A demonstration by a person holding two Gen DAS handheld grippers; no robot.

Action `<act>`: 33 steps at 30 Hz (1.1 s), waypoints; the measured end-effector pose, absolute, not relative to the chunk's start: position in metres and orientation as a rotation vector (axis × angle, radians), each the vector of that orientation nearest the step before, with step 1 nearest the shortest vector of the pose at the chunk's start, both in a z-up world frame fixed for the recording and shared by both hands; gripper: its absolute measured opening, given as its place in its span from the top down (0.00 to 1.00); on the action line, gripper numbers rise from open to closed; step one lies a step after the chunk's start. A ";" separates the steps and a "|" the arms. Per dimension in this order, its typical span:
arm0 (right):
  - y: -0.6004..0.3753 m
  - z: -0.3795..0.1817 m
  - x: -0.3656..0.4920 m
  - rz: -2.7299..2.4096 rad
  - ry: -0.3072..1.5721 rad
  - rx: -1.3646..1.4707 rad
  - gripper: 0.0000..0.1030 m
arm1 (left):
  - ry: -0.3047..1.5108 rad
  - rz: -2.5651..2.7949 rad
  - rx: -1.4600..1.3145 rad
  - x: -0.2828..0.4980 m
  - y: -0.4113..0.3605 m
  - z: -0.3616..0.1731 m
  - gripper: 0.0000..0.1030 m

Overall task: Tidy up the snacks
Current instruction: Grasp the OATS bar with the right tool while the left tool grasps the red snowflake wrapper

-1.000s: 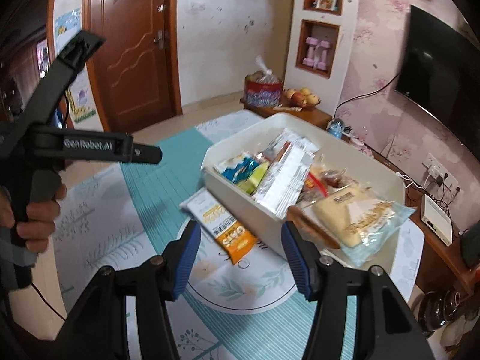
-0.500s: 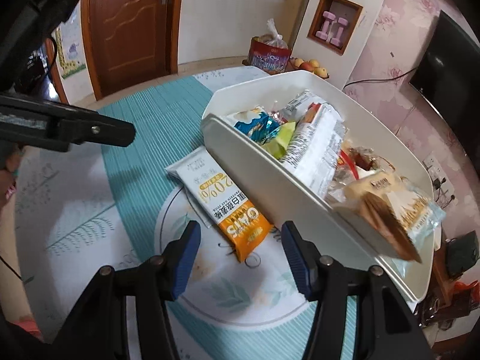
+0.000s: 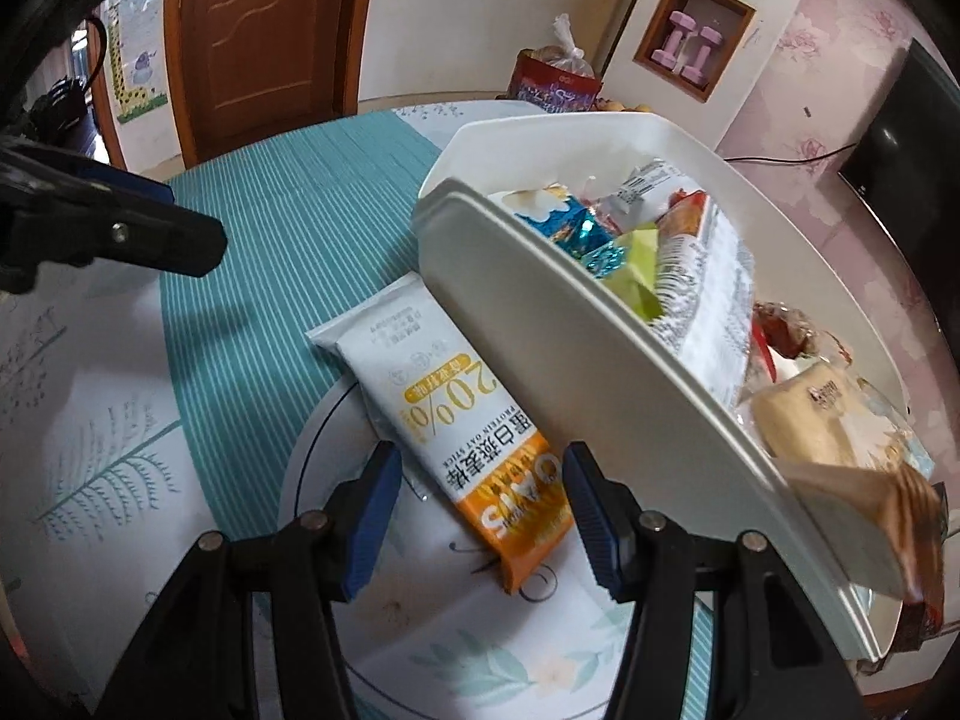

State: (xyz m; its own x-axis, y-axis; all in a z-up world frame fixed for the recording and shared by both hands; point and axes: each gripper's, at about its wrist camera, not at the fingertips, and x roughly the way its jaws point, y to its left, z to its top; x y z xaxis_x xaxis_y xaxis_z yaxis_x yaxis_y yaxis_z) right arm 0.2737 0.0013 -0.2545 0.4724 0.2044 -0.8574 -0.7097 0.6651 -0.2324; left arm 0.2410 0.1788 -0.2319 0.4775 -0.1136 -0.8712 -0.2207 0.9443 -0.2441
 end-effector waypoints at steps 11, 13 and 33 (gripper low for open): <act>-0.001 -0.261 0.278 0.638 0.937 -0.613 0.45 | 1.077 0.016 -0.344 0.241 0.167 -0.232 0.21; -0.002 -0.260 0.281 0.641 0.943 -0.615 0.47 | 1.073 -0.005 -0.330 0.244 0.161 -0.232 0.21; -0.032 -0.234 0.275 0.634 0.947 -0.589 0.72 | 1.052 -0.155 -0.157 0.269 0.097 -0.253 0.21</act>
State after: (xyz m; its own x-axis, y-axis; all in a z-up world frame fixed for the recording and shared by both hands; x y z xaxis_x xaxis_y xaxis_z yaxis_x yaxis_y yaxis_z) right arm 0.2753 -0.0325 -0.2335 0.4348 0.2313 -0.8703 -0.7166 0.6742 -0.1788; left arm 0.2687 0.0971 -0.2535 0.4866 -0.2021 -0.8499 0.0522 0.9779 -0.2026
